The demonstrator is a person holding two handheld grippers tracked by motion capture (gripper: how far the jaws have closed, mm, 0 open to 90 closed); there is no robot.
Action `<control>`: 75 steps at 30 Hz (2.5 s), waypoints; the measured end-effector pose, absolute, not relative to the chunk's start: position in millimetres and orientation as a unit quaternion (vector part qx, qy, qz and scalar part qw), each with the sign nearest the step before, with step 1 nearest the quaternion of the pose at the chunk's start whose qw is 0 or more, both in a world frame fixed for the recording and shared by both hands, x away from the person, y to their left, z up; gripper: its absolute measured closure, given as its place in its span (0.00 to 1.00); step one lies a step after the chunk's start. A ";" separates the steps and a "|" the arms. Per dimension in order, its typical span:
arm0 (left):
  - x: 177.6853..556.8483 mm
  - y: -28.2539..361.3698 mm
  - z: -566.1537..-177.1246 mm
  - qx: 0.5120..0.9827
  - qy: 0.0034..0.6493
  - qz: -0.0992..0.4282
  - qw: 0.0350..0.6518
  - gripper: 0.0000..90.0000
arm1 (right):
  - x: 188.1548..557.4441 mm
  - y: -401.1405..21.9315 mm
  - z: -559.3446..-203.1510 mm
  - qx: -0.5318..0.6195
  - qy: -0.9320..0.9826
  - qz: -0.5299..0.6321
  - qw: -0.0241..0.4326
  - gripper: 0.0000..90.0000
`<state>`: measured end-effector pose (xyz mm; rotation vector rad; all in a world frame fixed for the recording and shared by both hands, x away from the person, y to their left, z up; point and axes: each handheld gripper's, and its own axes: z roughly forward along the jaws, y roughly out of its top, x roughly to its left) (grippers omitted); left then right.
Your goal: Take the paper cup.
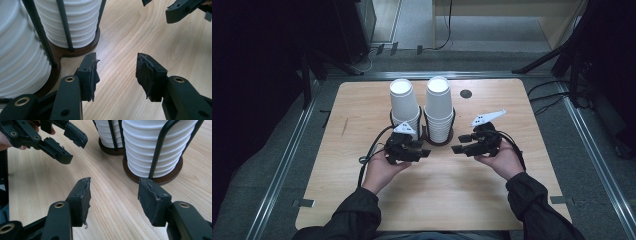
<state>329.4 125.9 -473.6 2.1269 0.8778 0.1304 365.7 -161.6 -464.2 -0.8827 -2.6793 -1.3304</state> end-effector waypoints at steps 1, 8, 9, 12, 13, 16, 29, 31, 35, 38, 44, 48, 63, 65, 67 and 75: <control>329.1 127.6 -472.4 0.841 0.348 0.057 0.410 0.57 | 366.1 -162.1 -463.6 -0.286 -0.857 -0.428 0.011 0.49; 329.6 132.4 -468.8 0.836 0.355 0.055 0.414 0.60 | 366.3 -164.1 -461.6 -0.289 -0.857 -0.426 0.011 0.51; 329.8 132.5 -468.0 0.837 0.353 0.057 0.413 0.61 | 366.5 -164.4 -461.3 -0.289 -0.857 -0.425 0.010 0.51; 330.3 133.0 -465.1 0.838 0.351 0.055 0.415 0.63 | 367.0 -165.6 -460.3 -0.290 -0.856 -0.429 0.009 0.51; 330.8 133.8 -464.1 0.839 0.346 0.049 0.417 0.66 | 366.8 -166.1 -459.9 -0.288 -0.856 -0.430 0.004 0.51; 330.6 134.5 -461.4 0.838 0.341 0.056 0.423 0.74 | 366.3 -165.4 -459.4 -0.280 -0.860 -0.427 -0.005 0.51; 346.2 121.0 -454.2 0.834 0.354 0.064 0.417 1.00 | 375.2 -164.2 -433.2 -0.284 -0.861 -0.421 -0.032 0.40; 349.7 118.0 -449.5 0.829 0.358 0.066 0.424 1.00 | 379.5 -163.5 -424.1 -0.285 -0.859 -0.423 -0.035 0.39; 352.8 113.1 -445.4 0.826 0.364 0.078 0.423 1.00 | 384.3 -161.9 -415.7 -0.281 -0.860 -0.423 -0.040 0.38; 356.8 105.1 -441.3 0.828 0.366 0.094 0.414 1.00 | 391.6 -158.4 -408.1 -0.271 -0.868 -0.413 -0.050 0.36; 366.5 95.8 -436.7 0.816 0.398 0.096 0.409 1.00 | 410.4 -150.7 -389.4 -0.264 -0.863 -0.429 -0.045 0.32; 368.6 93.6 -435.1 0.808 0.406 0.098 0.415 1.00 | 417.5 -144.5 -380.8 -0.262 -0.863 -0.429 -0.046 0.28; 369.0 92.3 -436.8 0.803 0.417 0.111 0.411 0.99 | 450.2 -102.5 -342.6 -0.233 -0.886 -0.399 -0.042 0.15; 368.2 91.0 -436.9 0.804 0.418 0.115 0.408 0.99 | 453.2 -94.6 -339.0 -0.228 -0.893 -0.385 -0.043 0.15; 368.2 90.4 -437.3 0.805 0.417 0.117 0.405 0.99 | 455.8 -86.9 -336.0 -0.221 -0.902 -0.367 -0.044 0.15; 368.2 90.8 -438.7 0.805 0.416 0.116 0.408 0.99 | 462.5 -63.3 -327.4 -0.199 -0.924 -0.322 -0.059 0.20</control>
